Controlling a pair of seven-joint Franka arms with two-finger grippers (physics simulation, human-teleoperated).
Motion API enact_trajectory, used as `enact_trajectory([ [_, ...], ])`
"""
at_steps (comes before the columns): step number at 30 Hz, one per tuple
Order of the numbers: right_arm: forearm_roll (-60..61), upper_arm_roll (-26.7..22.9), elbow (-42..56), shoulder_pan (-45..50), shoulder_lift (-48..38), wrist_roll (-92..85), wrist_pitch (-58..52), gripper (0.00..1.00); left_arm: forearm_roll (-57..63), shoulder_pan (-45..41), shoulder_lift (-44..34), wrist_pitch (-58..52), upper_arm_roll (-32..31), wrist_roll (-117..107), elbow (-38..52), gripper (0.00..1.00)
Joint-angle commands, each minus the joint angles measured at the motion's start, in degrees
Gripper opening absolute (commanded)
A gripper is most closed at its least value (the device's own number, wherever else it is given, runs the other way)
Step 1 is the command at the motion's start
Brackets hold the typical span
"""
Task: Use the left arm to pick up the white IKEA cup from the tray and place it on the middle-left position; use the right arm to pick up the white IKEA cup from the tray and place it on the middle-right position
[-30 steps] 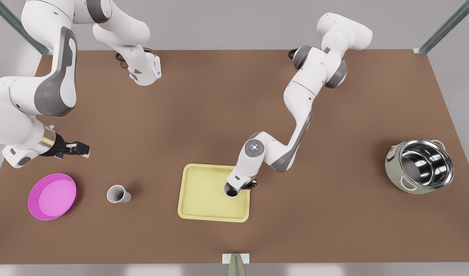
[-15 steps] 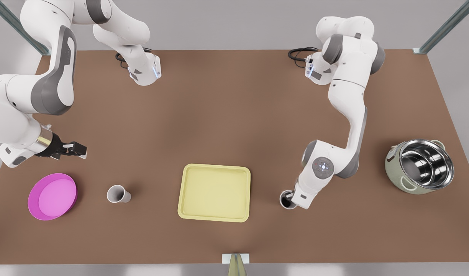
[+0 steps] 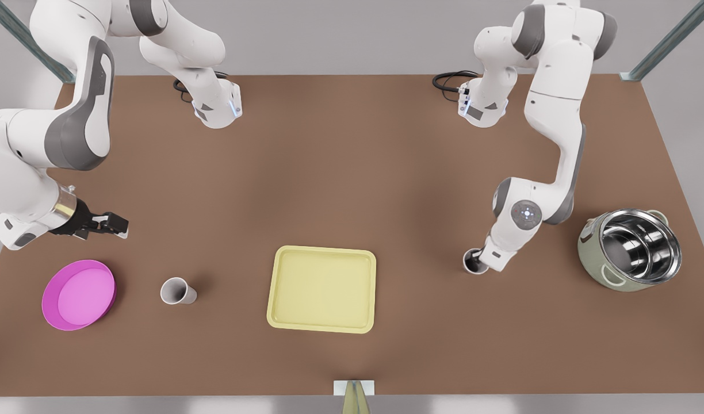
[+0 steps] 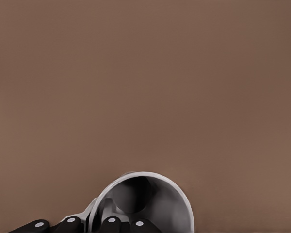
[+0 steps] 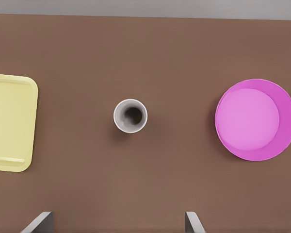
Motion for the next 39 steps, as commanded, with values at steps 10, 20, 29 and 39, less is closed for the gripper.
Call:
enact_trajectory([
  [10,-0.1,0.0,0.0,0.0,0.1,0.5,0.9,1.00,-1.0,0.0,0.9,12.4,0.7,13.2,-0.7,0.20],
  [20,-0.1,0.1,0.0,0.1,0.2,0.2,2.9,1.00,-0.9,0.1,-2.4,6.8,1.1,13.7,-0.1,1.00],
  [29,-1.8,0.0,0.7,-0.2,0.2,-0.1,11.8,1.00,-9.1,0.0,-13.8,-58.5,0.9,19.2,33.4,1.00],
  [39,-1.9,0.0,0.7,-0.1,-0.1,0.2,11.6,1.00,-8.6,-0.1,-15.3,-64.6,0.8,18.7,32.3,1.00],
])
